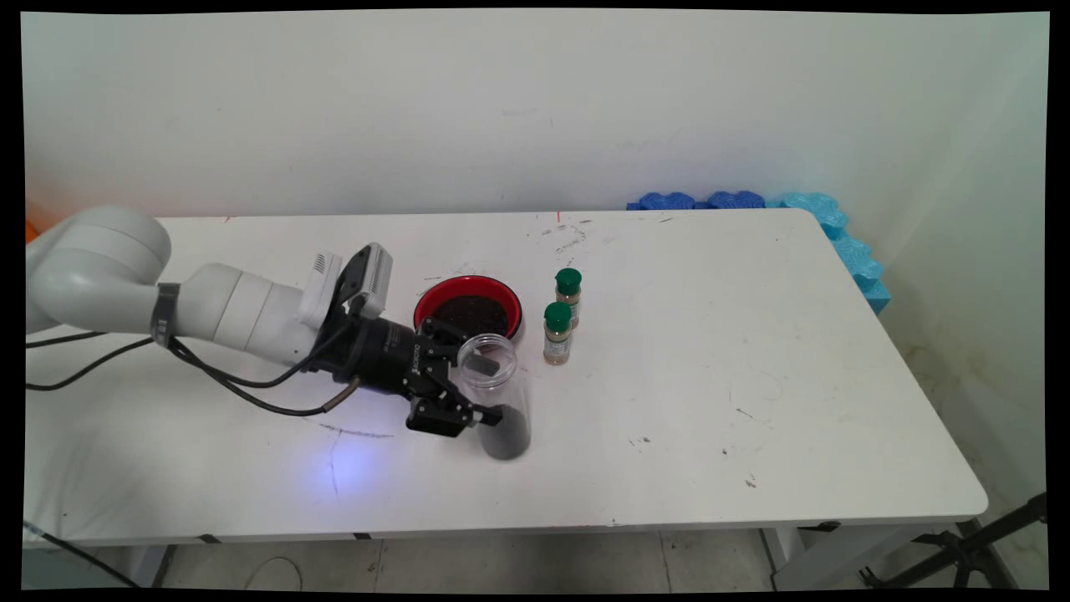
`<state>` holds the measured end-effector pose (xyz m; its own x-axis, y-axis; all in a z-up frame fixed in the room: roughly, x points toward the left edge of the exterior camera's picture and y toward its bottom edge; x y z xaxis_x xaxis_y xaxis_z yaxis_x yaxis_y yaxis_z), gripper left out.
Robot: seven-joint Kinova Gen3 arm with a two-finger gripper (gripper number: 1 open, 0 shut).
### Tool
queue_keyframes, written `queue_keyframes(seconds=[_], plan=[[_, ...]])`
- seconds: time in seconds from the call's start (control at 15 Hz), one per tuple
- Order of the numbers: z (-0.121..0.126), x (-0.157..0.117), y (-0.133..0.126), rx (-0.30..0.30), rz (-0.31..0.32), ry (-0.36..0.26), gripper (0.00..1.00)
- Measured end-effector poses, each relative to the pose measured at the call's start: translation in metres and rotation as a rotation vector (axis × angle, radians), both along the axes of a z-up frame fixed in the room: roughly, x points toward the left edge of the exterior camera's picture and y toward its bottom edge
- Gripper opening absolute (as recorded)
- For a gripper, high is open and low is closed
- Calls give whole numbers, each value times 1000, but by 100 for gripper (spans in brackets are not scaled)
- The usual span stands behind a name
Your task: Place the picked object on the table
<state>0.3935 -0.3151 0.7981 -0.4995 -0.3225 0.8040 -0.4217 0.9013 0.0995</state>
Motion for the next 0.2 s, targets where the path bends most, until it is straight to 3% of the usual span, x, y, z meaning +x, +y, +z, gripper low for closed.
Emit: queue_keyframes(seconds=[0.07, 0.2], plan=[[-1, 0, 0, 0, 1, 1, 100], [-1, 0, 0, 0, 4, 5, 100]])
